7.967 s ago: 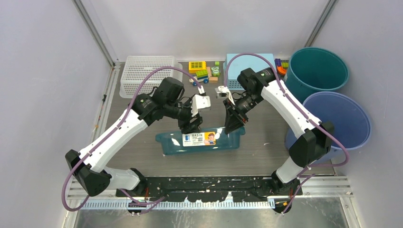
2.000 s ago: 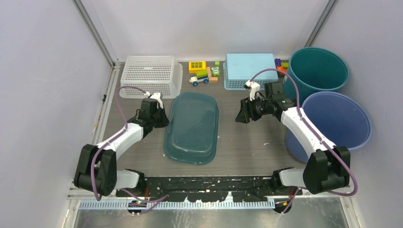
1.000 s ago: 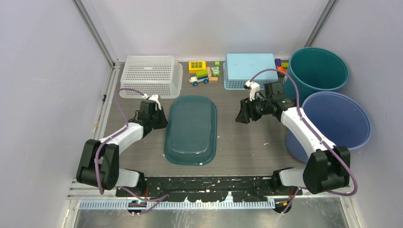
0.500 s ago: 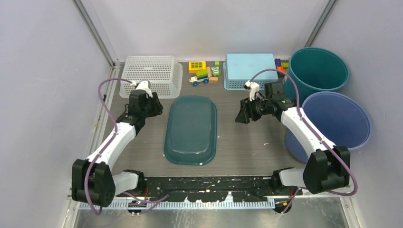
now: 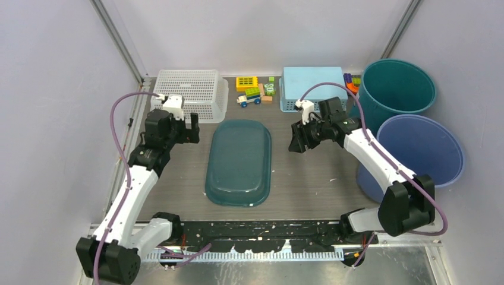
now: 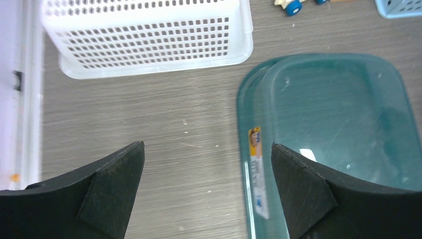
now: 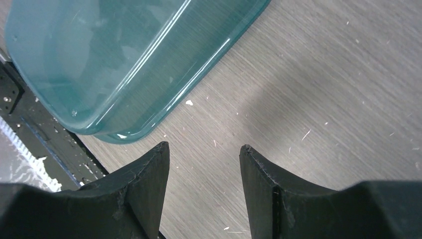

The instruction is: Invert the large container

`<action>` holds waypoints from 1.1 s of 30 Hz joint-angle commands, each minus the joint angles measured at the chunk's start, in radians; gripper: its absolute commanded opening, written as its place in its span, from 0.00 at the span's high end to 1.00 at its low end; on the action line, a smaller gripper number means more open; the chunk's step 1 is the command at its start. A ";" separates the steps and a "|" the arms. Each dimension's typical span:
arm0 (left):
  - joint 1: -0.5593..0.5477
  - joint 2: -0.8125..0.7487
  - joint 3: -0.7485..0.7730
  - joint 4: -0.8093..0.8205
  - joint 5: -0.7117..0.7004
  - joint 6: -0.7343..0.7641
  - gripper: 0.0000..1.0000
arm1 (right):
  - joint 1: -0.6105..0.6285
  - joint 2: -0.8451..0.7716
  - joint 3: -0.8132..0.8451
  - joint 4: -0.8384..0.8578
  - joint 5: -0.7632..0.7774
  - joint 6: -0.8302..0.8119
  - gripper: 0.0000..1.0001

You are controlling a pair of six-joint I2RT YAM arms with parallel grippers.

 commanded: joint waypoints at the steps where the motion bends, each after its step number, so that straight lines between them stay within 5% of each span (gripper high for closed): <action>1: 0.005 -0.078 0.037 -0.155 -0.016 0.219 0.00 | 0.052 0.056 0.114 -0.022 0.120 -0.020 0.42; 7: 0.005 -0.082 0.006 -0.286 -0.012 0.311 0.00 | 0.095 0.170 0.213 -0.064 0.230 -0.022 0.42; 15: 0.022 -0.108 -0.083 -0.238 -0.009 0.316 0.00 | 0.199 0.353 0.326 -0.145 0.357 -0.063 0.42; 33: 0.073 -0.175 -0.078 -0.227 -0.007 0.308 0.00 | 0.474 0.664 0.607 -0.214 0.356 -0.170 0.42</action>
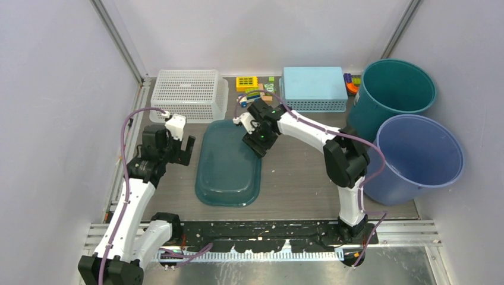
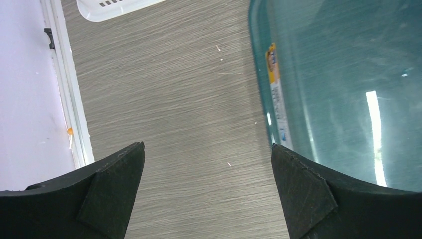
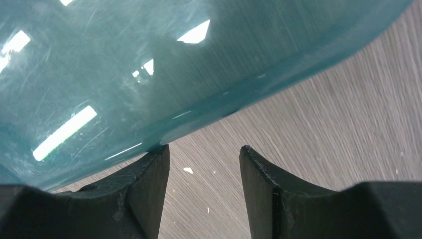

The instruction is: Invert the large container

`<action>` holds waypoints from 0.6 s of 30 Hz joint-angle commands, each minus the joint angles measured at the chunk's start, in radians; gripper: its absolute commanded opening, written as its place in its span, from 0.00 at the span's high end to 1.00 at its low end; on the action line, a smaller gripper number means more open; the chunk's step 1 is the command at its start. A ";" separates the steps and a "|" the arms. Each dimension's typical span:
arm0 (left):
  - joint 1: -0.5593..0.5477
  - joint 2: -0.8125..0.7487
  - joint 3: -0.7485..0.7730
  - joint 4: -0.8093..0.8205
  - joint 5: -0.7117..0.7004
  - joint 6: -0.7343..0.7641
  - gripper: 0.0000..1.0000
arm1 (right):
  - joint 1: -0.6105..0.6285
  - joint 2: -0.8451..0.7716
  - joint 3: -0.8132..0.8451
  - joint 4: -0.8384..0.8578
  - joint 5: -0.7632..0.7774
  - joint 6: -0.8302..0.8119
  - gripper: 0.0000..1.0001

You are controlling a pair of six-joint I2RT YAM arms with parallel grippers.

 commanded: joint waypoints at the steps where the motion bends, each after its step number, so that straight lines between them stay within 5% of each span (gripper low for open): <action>1: 0.012 -0.026 0.011 0.033 -0.005 0.007 0.00 | 0.074 0.050 0.098 -0.032 -0.029 -0.075 0.42; 12: 0.019 -0.044 0.014 0.038 0.006 0.011 0.00 | 0.164 0.176 0.318 -0.123 -0.123 -0.075 0.41; 18: 0.019 -0.010 0.087 -0.030 0.218 0.078 0.00 | 0.117 -0.045 0.175 -0.192 -0.152 -0.150 0.39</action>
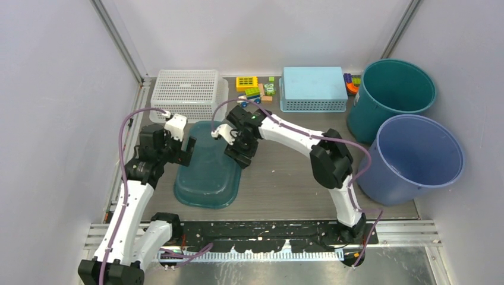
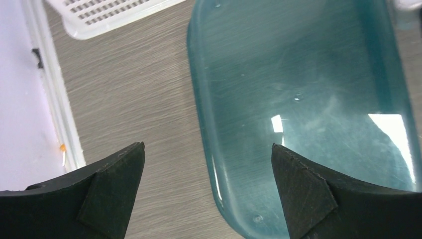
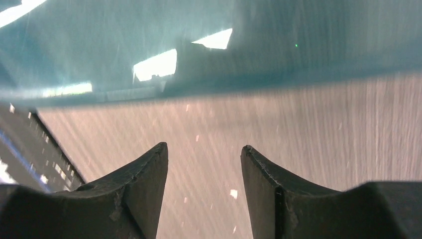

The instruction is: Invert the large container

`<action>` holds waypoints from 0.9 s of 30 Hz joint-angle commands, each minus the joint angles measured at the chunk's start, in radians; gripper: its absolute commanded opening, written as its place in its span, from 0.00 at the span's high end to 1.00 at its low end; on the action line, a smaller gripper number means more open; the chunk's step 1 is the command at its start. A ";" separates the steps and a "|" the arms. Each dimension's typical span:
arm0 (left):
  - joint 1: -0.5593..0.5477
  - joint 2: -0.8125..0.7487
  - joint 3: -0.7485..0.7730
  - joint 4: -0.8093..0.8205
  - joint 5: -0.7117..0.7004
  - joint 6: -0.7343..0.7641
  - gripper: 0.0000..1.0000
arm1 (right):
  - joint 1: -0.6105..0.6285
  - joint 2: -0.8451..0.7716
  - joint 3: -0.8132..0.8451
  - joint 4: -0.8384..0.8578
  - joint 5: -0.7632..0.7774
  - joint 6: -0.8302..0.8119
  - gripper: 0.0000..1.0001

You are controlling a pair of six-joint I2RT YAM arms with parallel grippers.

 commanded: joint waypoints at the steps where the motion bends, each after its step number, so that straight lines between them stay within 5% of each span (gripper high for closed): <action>1: 0.005 0.030 0.104 -0.041 0.194 0.065 0.00 | -0.066 -0.246 -0.099 -0.085 -0.046 -0.048 0.39; 8: -0.110 0.174 0.258 -0.069 0.240 0.088 0.00 | -0.307 -0.560 -0.353 -0.048 -0.103 -0.026 0.37; 17: -0.608 0.391 0.308 -0.036 -0.103 0.202 0.00 | -0.464 -0.776 -0.598 0.058 -0.151 -0.019 0.36; 27: -0.688 0.567 0.254 0.169 -0.200 0.227 0.00 | -0.523 -0.748 -0.627 0.071 -0.203 -0.033 0.37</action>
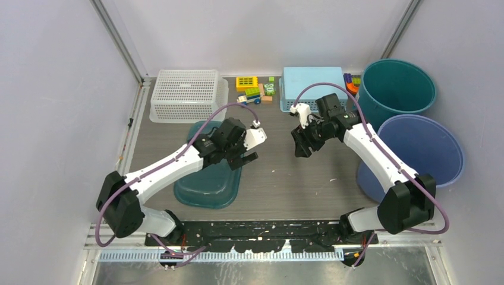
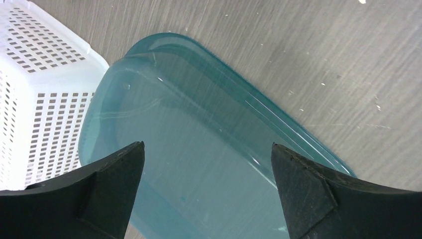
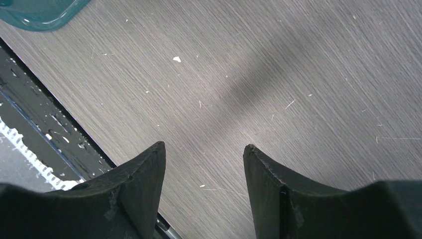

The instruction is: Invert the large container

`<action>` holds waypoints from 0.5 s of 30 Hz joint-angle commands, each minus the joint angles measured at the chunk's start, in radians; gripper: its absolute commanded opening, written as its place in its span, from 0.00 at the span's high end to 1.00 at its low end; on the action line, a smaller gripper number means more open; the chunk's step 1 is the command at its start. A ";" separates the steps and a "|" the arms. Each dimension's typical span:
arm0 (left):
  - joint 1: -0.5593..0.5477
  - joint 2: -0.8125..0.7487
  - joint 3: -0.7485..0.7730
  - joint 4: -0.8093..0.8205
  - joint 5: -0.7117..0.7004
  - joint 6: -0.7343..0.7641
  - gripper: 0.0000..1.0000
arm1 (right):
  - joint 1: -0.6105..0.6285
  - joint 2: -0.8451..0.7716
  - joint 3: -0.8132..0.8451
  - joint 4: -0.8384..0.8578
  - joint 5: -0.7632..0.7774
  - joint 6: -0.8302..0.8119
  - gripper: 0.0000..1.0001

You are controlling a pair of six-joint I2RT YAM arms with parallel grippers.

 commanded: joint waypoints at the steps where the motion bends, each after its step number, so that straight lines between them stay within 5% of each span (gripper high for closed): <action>1: -0.006 0.035 -0.035 0.152 -0.040 0.047 0.00 | -0.002 0.005 -0.007 0.037 -0.048 -0.013 0.37; 7: -0.005 0.109 -0.046 0.247 0.029 0.104 0.00 | -0.009 0.012 -0.022 0.047 -0.068 -0.017 0.38; 15: -0.004 0.296 0.041 0.280 -0.088 0.141 0.00 | -0.020 0.020 -0.039 0.056 -0.100 -0.019 0.38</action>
